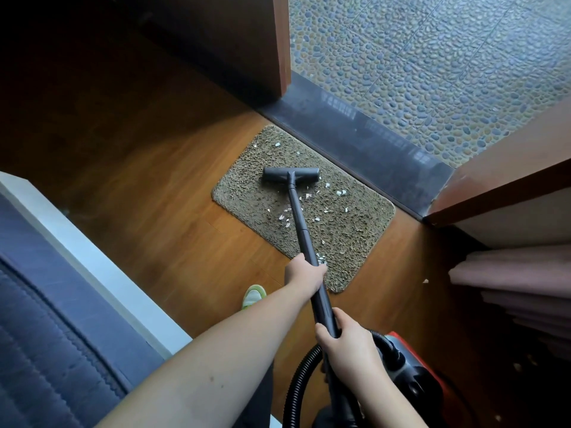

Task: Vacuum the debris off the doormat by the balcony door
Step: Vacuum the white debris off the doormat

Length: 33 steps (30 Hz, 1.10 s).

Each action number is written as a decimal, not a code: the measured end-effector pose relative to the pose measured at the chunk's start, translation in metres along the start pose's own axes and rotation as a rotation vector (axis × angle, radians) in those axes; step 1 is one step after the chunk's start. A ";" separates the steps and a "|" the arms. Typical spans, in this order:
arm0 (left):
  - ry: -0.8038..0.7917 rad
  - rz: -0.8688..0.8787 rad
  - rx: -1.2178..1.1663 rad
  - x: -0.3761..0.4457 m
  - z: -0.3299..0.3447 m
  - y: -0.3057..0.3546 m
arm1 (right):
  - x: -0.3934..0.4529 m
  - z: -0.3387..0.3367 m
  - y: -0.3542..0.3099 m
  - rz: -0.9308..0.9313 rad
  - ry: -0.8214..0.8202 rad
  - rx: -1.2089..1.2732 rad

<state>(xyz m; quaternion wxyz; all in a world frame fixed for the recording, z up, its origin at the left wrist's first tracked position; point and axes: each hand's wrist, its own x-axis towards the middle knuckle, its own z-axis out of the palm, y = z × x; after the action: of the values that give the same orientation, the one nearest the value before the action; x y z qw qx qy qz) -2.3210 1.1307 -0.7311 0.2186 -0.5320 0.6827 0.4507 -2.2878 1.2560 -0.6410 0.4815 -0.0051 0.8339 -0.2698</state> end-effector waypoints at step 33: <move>-0.013 -0.018 -0.008 -0.038 0.014 -0.029 | -0.042 0.009 0.025 0.048 0.005 0.043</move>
<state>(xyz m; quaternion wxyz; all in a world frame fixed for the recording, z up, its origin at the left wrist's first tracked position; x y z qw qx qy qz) -2.2839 1.1619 -0.7196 0.2249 -0.5361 0.6745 0.4551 -2.2521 1.2847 -0.6224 0.4856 0.0259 0.8291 -0.2761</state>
